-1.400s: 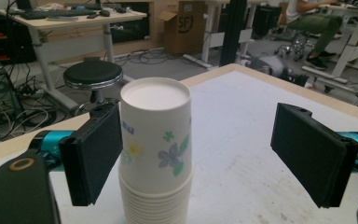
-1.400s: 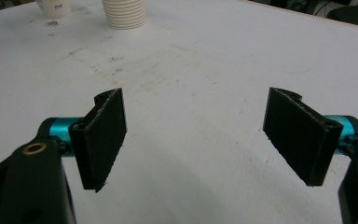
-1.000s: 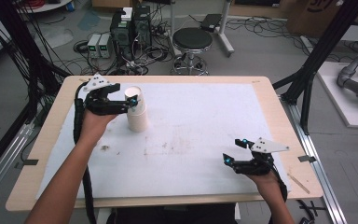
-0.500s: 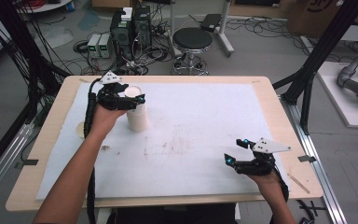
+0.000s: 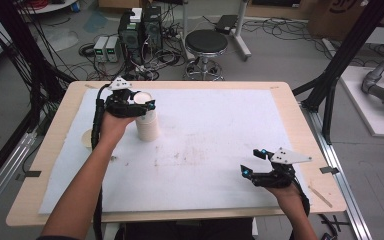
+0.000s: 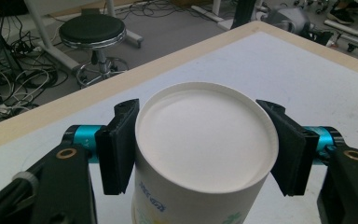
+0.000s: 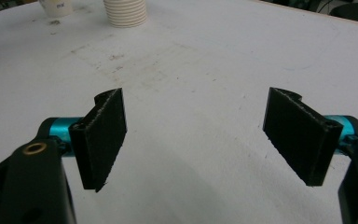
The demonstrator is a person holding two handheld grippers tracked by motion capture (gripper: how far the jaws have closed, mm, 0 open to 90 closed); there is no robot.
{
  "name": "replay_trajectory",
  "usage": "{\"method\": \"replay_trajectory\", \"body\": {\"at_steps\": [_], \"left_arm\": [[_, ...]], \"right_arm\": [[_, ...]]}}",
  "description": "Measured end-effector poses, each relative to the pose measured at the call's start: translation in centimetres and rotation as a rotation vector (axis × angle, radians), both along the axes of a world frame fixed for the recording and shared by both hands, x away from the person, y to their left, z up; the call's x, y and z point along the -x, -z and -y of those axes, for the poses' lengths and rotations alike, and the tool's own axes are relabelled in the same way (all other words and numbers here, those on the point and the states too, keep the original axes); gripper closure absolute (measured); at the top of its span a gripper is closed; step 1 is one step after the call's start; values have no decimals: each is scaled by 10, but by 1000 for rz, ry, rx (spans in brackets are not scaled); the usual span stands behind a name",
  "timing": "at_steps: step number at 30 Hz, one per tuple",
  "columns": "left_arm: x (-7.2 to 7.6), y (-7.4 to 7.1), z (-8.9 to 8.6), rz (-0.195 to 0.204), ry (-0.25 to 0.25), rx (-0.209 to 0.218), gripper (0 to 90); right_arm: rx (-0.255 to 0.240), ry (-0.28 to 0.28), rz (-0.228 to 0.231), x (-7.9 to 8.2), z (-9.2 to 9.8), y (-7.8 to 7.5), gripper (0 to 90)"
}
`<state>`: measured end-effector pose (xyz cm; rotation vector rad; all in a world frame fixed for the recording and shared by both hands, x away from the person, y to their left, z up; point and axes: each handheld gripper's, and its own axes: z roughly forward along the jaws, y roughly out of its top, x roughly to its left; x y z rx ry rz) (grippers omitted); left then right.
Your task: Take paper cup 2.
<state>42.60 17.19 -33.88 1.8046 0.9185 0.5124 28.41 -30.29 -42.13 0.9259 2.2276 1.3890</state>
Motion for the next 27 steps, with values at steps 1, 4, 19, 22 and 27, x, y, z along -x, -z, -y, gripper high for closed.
{"method": "replay_trajectory", "body": {"at_steps": [1,4,19,22,27], "left_arm": [[0,0,0,2,-1,3,336],[1,-2,-1,15,-3,17,337],[17,-45,-11,119,19,152,351],[23,-57,-11,160,19,165,354],[34,-72,-7,224,24,190,358]], "right_arm": [[-1,1,-1,0,0,0,219],[0,-3,-1,0,-1,0,219],[3,-9,-3,0,-4,-1,219],[3,-9,-3,0,-4,-1,220],[1,-8,2,1,-3,-1,219]]}}
